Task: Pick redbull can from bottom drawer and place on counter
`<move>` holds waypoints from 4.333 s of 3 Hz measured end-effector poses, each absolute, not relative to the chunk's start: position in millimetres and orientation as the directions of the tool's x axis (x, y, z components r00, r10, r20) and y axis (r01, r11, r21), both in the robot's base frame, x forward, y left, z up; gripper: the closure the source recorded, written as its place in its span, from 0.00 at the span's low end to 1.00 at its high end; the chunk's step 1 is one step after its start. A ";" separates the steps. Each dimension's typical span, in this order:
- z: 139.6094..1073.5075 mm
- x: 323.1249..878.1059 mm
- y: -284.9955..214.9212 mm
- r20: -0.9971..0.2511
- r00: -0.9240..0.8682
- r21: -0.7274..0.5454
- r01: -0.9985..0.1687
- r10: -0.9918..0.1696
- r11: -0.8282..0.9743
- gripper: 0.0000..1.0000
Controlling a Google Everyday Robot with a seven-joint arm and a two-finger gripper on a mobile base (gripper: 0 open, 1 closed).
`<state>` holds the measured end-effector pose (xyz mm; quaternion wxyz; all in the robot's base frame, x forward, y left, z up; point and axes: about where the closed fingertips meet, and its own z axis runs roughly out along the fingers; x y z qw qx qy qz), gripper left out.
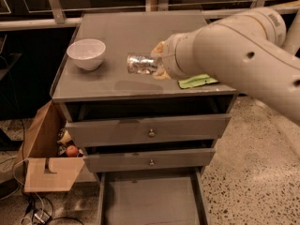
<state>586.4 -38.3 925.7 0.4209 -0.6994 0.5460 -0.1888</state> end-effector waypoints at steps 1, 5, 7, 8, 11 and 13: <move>922.9 615.2 -27.5 -0.177 0.356 -0.777 -0.622 -0.917 -0.092 1.00; 875.4 685.4 -7.0 -0.182 0.398 -0.694 -0.700 -0.899 -0.169 1.00; 856.1 685.4 -10.6 -0.227 0.376 -0.665 -0.734 -0.898 -0.139 1.00; 856.1 685.4 -10.5 -0.227 0.376 -0.665 -0.734 -0.898 -0.139 0.81; 856.0 685.4 -10.5 -0.227 0.376 -0.665 -0.734 -0.898 -0.139 0.11; 856.0 685.4 -10.4 -0.227 0.376 -0.665 -0.734 -0.898 -0.139 0.00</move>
Offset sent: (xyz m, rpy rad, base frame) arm 0.0958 0.0256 -0.0390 -0.0878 0.1215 0.0797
